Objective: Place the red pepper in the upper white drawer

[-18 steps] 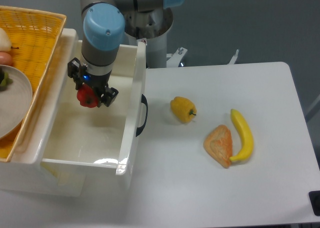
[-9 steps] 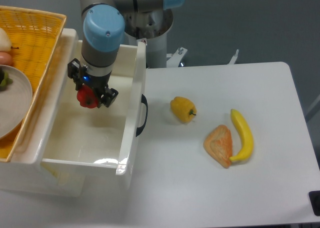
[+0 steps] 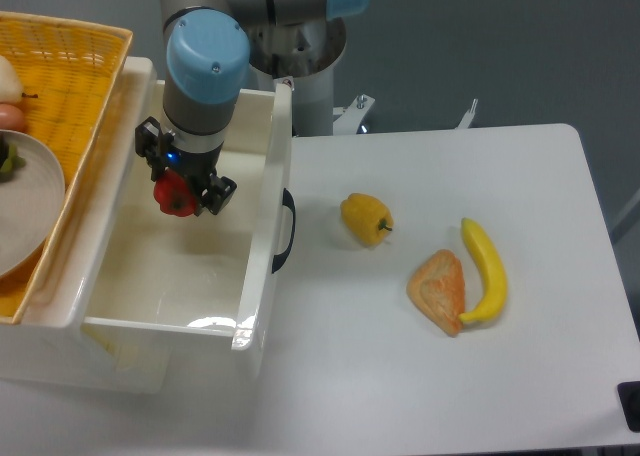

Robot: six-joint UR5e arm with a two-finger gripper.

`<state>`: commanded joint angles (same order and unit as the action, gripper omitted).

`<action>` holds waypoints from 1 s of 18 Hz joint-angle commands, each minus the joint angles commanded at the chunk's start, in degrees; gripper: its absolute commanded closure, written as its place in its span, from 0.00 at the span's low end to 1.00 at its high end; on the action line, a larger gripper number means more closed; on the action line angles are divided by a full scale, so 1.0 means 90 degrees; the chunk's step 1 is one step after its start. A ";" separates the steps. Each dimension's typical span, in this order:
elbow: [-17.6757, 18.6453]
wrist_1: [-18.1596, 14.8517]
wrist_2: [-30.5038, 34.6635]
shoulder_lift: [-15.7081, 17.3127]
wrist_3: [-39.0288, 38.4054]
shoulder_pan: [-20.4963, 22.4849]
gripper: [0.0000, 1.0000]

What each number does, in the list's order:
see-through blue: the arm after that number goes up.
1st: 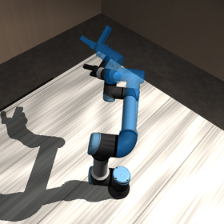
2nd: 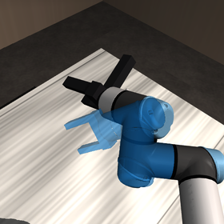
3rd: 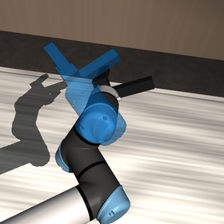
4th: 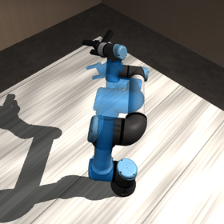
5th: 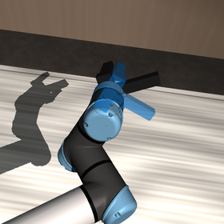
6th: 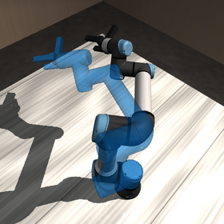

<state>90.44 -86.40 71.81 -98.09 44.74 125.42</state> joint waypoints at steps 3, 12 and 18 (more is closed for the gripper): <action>0.0000 0.0010 0.0000 -0.0010 0.0000 -0.0020 0.24; 0.0000 0.0010 0.0000 0.0000 0.0010 -0.0020 0.18; 0.0000 0.0000 0.0000 0.0000 -0.0010 -0.0020 0.16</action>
<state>90.44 -86.40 71.81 -98.09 44.65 125.24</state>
